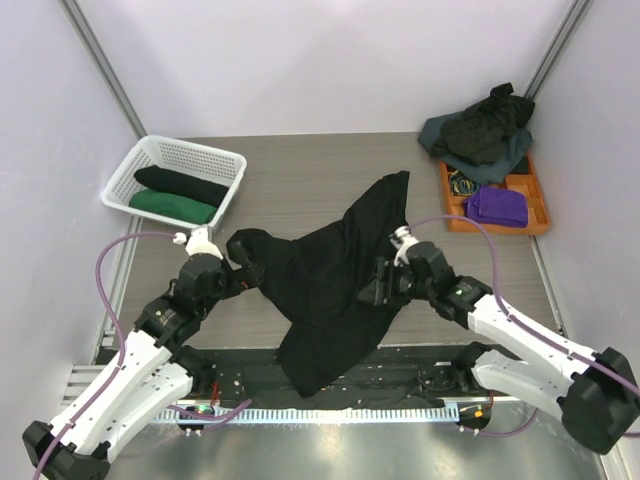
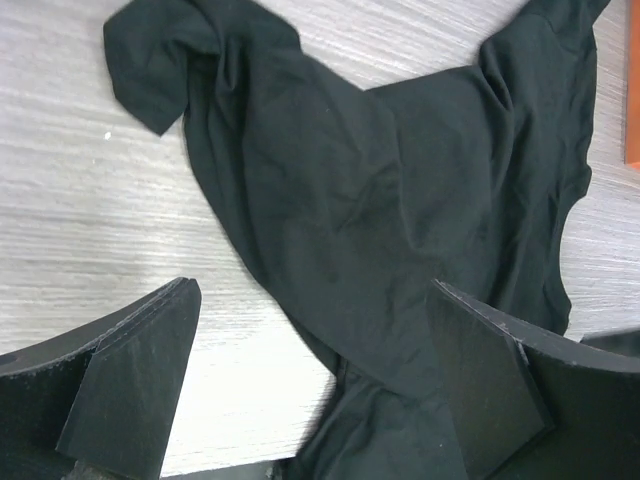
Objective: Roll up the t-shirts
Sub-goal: Flatten out the T-shirt at the center of the board.
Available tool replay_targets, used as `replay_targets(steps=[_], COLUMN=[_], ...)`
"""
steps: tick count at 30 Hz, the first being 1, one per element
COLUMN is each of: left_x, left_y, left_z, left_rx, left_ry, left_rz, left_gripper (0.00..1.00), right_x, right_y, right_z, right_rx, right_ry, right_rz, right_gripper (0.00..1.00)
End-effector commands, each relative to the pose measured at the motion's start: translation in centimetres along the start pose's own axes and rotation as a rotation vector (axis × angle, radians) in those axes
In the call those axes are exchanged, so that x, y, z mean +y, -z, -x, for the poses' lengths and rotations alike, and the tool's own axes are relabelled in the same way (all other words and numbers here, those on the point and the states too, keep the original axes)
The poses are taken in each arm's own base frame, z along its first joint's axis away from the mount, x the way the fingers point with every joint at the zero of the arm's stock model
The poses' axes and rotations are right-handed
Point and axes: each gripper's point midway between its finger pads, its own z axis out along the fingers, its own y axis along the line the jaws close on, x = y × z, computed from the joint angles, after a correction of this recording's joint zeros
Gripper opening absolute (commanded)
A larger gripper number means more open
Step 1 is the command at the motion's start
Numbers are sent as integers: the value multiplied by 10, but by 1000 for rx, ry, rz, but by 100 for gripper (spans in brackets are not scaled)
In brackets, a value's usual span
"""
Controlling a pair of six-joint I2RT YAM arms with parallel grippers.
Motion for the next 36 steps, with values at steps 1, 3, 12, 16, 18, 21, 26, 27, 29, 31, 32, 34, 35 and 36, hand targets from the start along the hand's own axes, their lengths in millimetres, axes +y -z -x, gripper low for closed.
replay_targets(steps=[1, 3, 12, 16, 18, 21, 26, 27, 29, 31, 32, 34, 35, 36], left_x=[-8, -6, 0, -3, 0, 2, 1, 1, 1, 0, 0, -1, 0, -1], left_y=[0, 0, 10, 8, 9, 9, 9, 9, 9, 10, 10, 10, 10, 10], left_z=[5, 4, 7, 2, 3, 3, 1, 1, 1, 2, 1, 1, 1, 1], left_rx=[-40, -36, -25, -17, -19, -14, -11, -10, -15, -19, -18, -19, -19, -18], left_ry=[79, 92, 105, 104, 93, 75, 69, 68, 71, 71, 72, 73, 73, 73], left_rz=[-41, -34, 13, -15, -4, 12, -2, -1, -4, -15, -16, -21, -21, -24], left_gripper=[100, 100, 100, 100, 100, 100, 100, 100, 100, 100, 100, 100, 100, 100], right_x=[43, 54, 104, 129, 142, 146, 151, 151, 148, 144, 143, 138, 137, 135], right_y=[3, 3, -17, -28, -36, -50, -62, -63, -63, -61, -59, -55, -52, -50], right_z=[-19, -39, -131, -171, -188, -203, -220, -221, -223, -222, -222, -221, -220, -222], right_rx=[36, 51, 107, 121, 119, 144, 182, 183, 193, 193, 192, 194, 195, 199], right_ry=[196, 277, 566, 716, 797, 887, 955, 956, 966, 967, 970, 977, 978, 981], right_rz=[51, 23, 0, 10, -12, -73, -103, -105, -116, -133, -139, -162, -161, -164], right_gripper=[58, 56, 51, 55, 55, 56, 57, 58, 58, 58, 58, 58, 58, 58])
